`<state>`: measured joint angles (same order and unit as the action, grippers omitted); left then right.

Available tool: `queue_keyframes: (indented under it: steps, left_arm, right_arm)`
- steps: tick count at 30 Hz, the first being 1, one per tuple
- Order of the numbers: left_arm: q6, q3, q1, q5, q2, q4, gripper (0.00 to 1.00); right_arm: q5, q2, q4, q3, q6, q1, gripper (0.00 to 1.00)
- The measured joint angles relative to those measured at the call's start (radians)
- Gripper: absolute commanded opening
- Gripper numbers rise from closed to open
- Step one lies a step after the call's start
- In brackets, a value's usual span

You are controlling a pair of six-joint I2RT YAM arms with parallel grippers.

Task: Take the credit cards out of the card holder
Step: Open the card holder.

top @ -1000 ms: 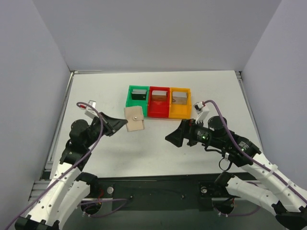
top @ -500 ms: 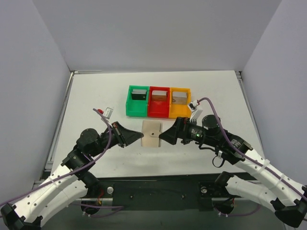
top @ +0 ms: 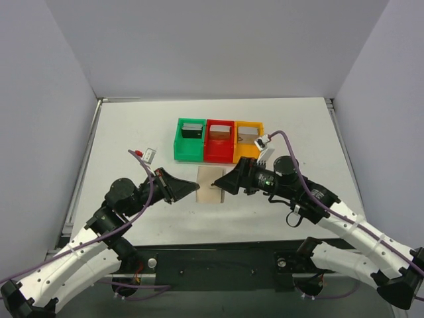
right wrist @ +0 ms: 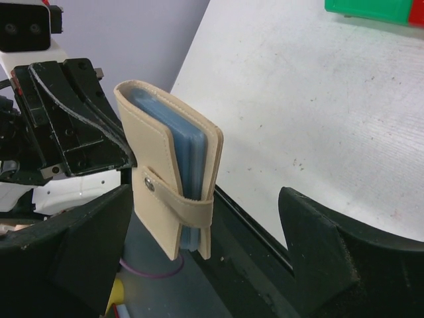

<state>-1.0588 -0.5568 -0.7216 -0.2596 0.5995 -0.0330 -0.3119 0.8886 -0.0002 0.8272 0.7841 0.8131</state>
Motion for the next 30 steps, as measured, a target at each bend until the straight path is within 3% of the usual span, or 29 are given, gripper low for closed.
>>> queue_keyframes:
  steps: [3,15,23,30]
  left_arm:
    - [-0.011,0.000,-0.007,-0.008,0.000,-0.022,0.00]
    - [-0.030,0.007,-0.026,-0.016,0.001,-0.044,0.00]
    - [-0.024,0.008,-0.029,-0.007,0.012,-0.029,0.28]
    - [-0.027,0.009,-0.030,-0.029,0.013,-0.048,0.46]
  right_arm:
    - [0.000,0.014,0.019,0.000,0.001,0.000,0.80]
    - [-0.038,0.058,0.125,0.000,0.026,0.000,0.35]
    - [-0.092,0.066,0.179,0.000,0.050,0.000,0.01]
    - [-0.108,0.063,0.185,-0.005,0.058,0.000,0.00]
